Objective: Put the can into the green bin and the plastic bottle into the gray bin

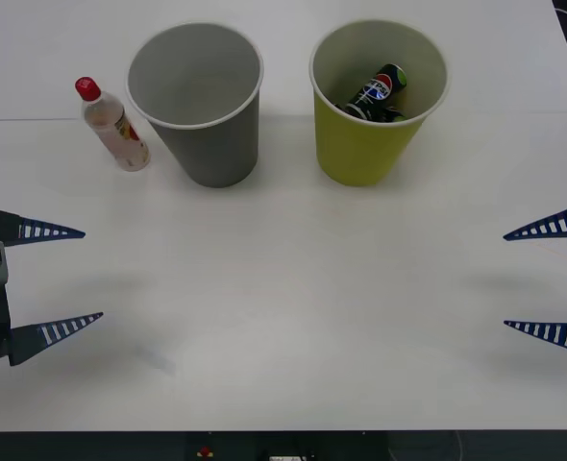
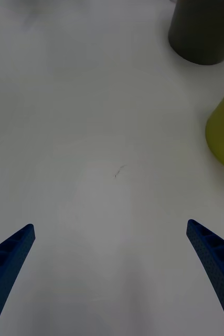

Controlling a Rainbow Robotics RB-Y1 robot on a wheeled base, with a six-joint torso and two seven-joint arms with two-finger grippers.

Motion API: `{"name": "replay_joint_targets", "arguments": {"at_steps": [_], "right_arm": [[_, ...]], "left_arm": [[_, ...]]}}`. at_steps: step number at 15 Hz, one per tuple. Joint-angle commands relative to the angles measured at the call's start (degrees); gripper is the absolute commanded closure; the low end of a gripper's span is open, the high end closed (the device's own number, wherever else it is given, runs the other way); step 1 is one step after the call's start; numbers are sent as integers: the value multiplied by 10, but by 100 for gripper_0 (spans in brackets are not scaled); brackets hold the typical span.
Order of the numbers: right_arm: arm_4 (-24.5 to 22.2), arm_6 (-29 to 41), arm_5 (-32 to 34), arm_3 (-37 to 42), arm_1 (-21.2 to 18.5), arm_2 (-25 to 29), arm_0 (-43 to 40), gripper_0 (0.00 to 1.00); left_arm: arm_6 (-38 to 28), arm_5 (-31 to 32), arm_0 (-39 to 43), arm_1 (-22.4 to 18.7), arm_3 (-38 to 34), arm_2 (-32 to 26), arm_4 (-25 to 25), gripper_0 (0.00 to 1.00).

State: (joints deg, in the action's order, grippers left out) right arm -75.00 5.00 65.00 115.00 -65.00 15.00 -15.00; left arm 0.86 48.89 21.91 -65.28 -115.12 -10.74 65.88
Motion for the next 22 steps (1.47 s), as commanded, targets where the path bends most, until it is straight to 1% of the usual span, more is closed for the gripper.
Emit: {"name": "replay_joint_targets", "arguments": {"at_steps": [1,6,7,9,10,12,16,18,19,22], "right_arm": [[0,0,0,0,0,0,0,0],[0,0,0,0,0,0,0,0],[0,0,0,0,0,0,0,0],[0,0,0,0,0,0,0,0],[0,0,0,0,0,0,0,0],[0,0,0,0,0,0,0,0],[0,0,0,0,0,0,0,0],[0,0,0,0,0,0,0,0],[0,0,0,0,0,0,0,0],[0,0,0,0,0,0,0,0]], "left_arm": [[-16,-75,20,1,0,27,-39,0],[-31,-204,67,0,-9,56,-139,0],[-31,-231,79,1,-12,62,-171,0],[-25,-264,88,7,-12,77,-229,0],[-24,-274,91,15,-11,80,-247,0],[-22,-296,96,32,-11,92,-305,0],[-9,-308,96,66,10,98,-358,0],[1,-346,96,67,11,103,-387,0],[6,-365,90,67,11,104,-384,0],[90,-420,63,85,18,114,-373,0]]}}
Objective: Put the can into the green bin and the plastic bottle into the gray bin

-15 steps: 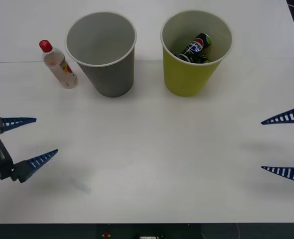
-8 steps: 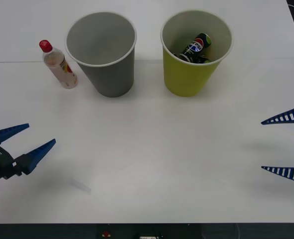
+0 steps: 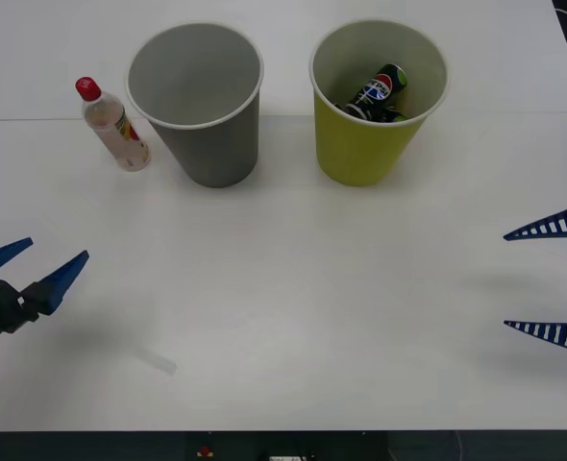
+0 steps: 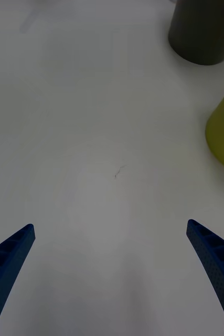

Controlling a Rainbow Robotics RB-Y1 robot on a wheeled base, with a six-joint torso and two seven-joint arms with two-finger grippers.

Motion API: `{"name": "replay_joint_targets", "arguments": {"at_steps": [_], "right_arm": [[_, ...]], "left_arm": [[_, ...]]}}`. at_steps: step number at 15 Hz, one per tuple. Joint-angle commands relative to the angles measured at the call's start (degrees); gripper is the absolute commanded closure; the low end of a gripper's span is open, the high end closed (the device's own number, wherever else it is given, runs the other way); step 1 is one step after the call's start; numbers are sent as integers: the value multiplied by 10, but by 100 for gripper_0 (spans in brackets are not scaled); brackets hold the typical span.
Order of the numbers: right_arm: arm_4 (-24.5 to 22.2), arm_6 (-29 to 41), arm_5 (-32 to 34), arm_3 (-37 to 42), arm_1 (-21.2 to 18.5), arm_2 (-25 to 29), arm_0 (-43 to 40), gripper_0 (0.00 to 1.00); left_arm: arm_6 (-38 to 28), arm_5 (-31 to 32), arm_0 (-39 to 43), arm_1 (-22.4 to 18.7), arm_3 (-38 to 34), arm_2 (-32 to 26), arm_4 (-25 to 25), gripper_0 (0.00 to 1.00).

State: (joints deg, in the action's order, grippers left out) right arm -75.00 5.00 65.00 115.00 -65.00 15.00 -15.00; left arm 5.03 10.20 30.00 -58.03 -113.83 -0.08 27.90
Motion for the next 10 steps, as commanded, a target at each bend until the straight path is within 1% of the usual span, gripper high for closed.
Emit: {"name": "replay_joint_targets", "arguments": {"at_steps": [1,3,6,10], "right_arm": [[0,0,0,0,0,0,0,0],[0,0,0,0,0,0,0,0],[0,0,0,0,0,0,0,0],[0,0,0,0,0,0,0,0]], "left_arm": [[64,-48,-33,17,12,17,9,0],[96,-55,-82,33,50,36,15,0],[99,-54,-155,65,107,68,19,0],[102,-8,-214,111,182,73,25,0]]}}
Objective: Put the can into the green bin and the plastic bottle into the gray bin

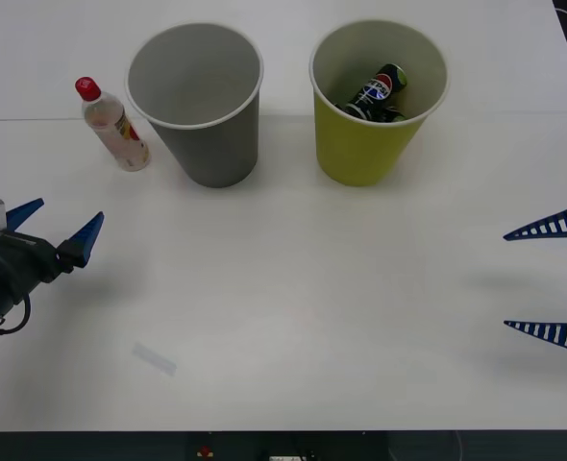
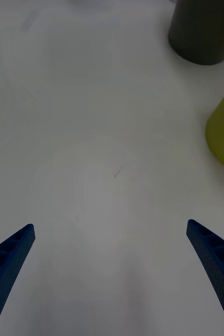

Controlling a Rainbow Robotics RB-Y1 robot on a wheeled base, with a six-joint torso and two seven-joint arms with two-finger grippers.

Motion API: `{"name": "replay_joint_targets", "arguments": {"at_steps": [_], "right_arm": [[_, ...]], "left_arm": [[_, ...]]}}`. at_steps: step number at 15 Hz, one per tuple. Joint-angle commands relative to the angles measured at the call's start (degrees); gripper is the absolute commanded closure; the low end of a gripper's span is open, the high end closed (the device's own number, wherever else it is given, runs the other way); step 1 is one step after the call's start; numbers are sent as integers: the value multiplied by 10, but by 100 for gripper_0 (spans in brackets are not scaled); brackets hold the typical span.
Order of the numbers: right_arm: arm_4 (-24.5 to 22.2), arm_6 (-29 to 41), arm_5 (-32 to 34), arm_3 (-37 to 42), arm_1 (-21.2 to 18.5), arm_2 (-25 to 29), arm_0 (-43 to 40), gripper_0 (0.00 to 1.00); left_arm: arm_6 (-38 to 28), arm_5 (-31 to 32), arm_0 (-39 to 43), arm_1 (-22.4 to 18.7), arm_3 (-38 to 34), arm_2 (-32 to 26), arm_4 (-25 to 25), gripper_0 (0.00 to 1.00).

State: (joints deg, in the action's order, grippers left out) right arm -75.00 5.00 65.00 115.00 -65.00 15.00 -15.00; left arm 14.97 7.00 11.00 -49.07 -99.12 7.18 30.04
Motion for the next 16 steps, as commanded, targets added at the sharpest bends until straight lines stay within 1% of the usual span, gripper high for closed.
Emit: {"name": "replay_joint_targets", "arguments": {"at_steps": [1,4,8,13,14,16], "right_arm": [[0,0,0,0,0,0,0,0],[0,0,0,0,0,0,0,0],[0,0,0,0,0,0,0,0],[0,0,0,0,0,0,0,0],[0,0,0,0,0,0,0,0],[0,0,0,0,0,0,0,0]], "left_arm": [[5,35,-39,31,53,-1,6,0],[16,72,-84,61,117,-1,10,0],[34,134,-157,100,223,-6,8,0],[61,145,-232,131,314,-5,11,0],[75,145,-247,137,330,-5,11,0],[112,145,-286,154,377,-6,-7,0]]}}
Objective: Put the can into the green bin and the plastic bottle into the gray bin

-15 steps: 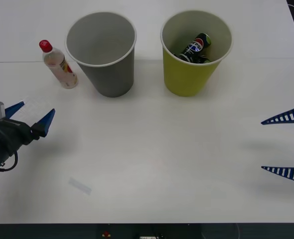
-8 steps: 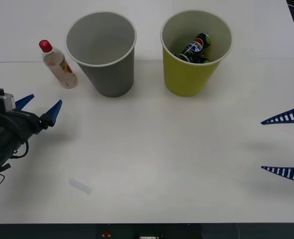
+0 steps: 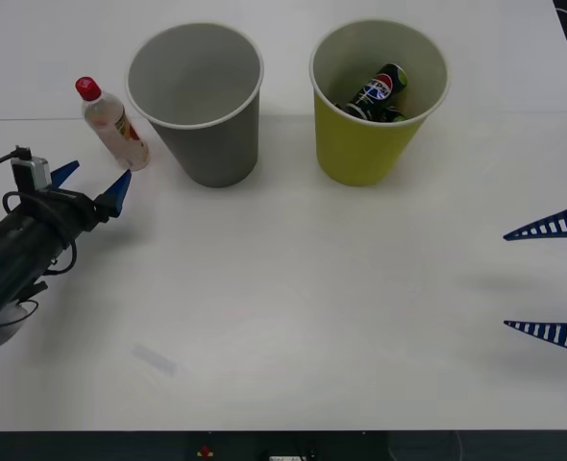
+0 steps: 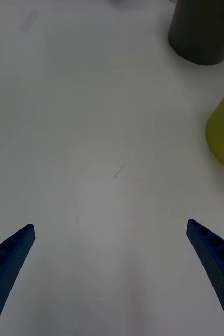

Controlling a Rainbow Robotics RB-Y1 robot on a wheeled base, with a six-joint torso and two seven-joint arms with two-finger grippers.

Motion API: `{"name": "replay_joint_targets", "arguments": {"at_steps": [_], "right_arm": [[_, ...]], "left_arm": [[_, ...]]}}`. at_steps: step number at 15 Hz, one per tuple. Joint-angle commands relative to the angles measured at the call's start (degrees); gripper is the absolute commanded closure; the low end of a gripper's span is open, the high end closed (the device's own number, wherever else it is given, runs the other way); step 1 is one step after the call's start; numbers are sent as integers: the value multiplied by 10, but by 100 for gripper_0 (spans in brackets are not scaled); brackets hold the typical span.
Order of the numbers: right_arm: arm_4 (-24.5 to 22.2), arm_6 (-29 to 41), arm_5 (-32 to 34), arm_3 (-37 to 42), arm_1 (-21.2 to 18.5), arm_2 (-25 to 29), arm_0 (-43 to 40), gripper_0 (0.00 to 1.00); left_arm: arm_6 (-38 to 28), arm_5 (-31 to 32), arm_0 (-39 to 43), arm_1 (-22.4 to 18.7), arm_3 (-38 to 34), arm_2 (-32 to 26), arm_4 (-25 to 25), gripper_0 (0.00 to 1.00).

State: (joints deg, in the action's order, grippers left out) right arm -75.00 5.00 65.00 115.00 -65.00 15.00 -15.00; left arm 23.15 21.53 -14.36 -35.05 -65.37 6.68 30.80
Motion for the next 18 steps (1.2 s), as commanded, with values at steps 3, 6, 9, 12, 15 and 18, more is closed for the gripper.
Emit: {"name": "replay_joint_targets", "arguments": {"at_steps": [3,6,9,12,15,18], "right_arm": [[0,0,0,0,0,0,0,0],[0,0,0,0,0,0,0,0],[0,0,0,0,0,0,0,0],[0,0,0,0,0,0,0,0],[0,0,0,0,0,0,0,0],[0,0,0,0,0,0,0,0]], "left_arm": [[46,0,-74,31,88,-1,-21,0],[53,-18,-98,40,103,-1,-19,0],[60,-57,-117,53,104,0,-8,0],[66,-100,-139,67,104,0,4,0],[65,-128,-151,73,104,2,14,0],[60,-134,-153,75,104,1,17,0]]}}
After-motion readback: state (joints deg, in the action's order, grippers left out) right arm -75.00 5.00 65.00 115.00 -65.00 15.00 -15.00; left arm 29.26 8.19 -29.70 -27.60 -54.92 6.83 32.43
